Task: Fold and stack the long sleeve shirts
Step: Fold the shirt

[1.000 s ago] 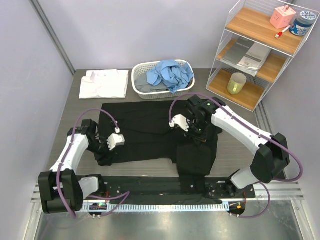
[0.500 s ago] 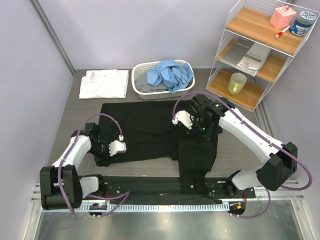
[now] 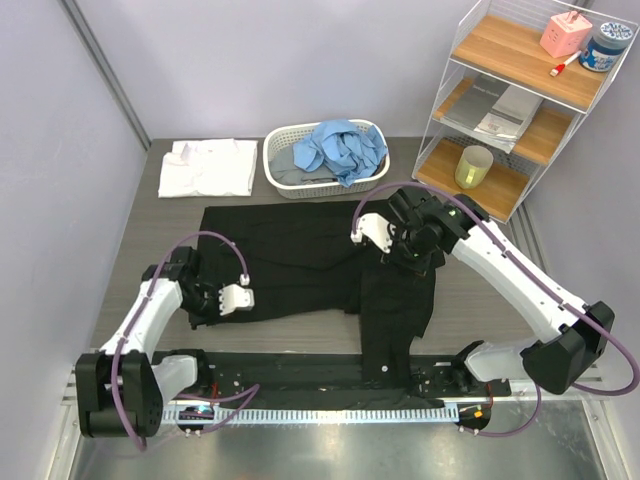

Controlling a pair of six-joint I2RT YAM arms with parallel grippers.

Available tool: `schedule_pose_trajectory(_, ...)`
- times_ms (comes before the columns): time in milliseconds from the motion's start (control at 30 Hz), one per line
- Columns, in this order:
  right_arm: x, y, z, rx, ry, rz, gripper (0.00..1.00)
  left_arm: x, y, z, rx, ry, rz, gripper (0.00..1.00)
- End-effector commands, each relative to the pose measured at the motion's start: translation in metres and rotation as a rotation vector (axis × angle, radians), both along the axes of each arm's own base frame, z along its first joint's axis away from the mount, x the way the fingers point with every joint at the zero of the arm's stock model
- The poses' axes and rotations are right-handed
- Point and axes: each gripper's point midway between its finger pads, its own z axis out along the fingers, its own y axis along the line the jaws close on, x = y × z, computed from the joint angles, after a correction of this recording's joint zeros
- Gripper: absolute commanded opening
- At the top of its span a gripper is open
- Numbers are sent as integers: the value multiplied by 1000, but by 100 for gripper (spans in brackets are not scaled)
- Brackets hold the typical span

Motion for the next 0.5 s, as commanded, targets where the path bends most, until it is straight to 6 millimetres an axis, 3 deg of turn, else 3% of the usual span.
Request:
schedule_pose_trajectory(0,1,-4,25,20,-72,-3,1,-2,-10,30,-53,-38,-22,0)
schedule_pose_trajectory(200,15,-4,43,31,-160,-17,1,6,-14,54,-76,-31,15,0)
schedule_pose_trajectory(300,32,-2,57,19,-227,-11,1,27,-17,65,-94,-41,64,0)
schedule_pose_trajectory(467,65,0,83,-21,-355,12,1,79,-21,88,-129,-138,133,0)
